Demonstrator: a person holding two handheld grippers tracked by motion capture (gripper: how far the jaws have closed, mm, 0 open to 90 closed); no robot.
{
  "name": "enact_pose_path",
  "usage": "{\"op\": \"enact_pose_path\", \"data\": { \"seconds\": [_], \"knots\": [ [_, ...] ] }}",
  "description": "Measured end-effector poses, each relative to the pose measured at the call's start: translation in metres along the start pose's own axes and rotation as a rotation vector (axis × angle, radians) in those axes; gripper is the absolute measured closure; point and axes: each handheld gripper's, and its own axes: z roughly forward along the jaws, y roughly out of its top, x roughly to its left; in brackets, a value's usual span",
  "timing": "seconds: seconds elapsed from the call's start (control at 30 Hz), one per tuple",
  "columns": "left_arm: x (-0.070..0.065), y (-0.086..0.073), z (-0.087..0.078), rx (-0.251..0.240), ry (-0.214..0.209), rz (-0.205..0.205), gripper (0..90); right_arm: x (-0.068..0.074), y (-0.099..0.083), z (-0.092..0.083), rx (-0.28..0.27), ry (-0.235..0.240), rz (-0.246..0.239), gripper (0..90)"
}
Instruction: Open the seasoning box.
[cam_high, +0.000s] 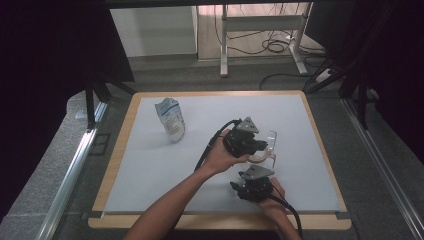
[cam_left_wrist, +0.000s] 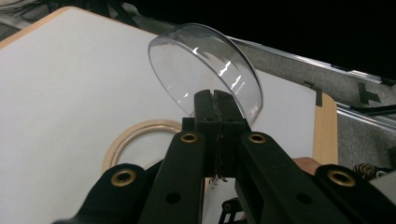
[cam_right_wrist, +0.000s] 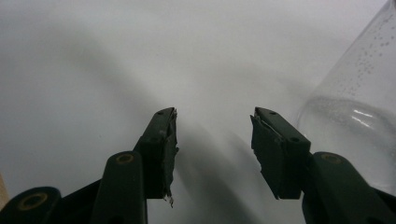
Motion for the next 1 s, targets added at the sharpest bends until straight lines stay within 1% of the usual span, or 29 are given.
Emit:
{"op": "enact_pose_path", "data": {
  "seconds": [0.2,0.3,0.4,0.43,0.5,0.67,0.8,0.83,0.87,0.93,1.0],
  "knots": [
    [-0.005,0.005,0.007,0.005,-0.015,0.006,90.0,0.001,0.0,0.0,0.002,0.002,-0.001,50.5],
    [-0.007,0.007,0.008,0.004,-0.018,0.011,90.0,0.001,0.0,0.0,0.004,-0.001,-0.01,50.3],
    [-0.005,0.006,0.005,0.002,-0.007,0.015,89.9,0.001,-0.001,-0.001,0.005,0.0,-0.006,50.3],
    [-0.004,0.005,0.002,-0.009,-0.005,0.004,89.9,0.001,-0.001,-0.001,0.004,0.0,-0.005,50.3],
    [-0.001,0.002,-0.003,-0.016,0.001,0.0,89.9,0.001,-0.001,-0.001,0.004,0.002,-0.002,50.3],
    [0.009,-0.011,-0.017,-0.038,0.021,-0.033,88.5,0.0,-0.001,-0.001,-0.004,0.003,0.003,49.8],
    [0.018,-0.026,-0.029,-0.047,0.043,-0.057,85.0,0.001,0.0,-0.001,-0.004,0.007,0.008,48.9],
    [0.02,-0.031,-0.032,-0.054,0.049,-0.069,83.8,0.001,0.0,-0.001,-0.006,0.007,0.006,48.7],
    [0.022,-0.036,-0.035,-0.054,0.057,-0.083,82.0,0.001,0.0,-0.001,-0.006,0.006,0.003,48.6],
    [0.026,-0.044,-0.04,-0.055,0.076,-0.094,76.2,0.001,0.001,0.0,-0.005,0.008,0.005,48.4],
    [0.029,-0.051,-0.046,-0.06,0.091,-0.102,67.9,0.001,0.001,0.0,-0.006,0.009,0.004,48.2]
  ]
}}
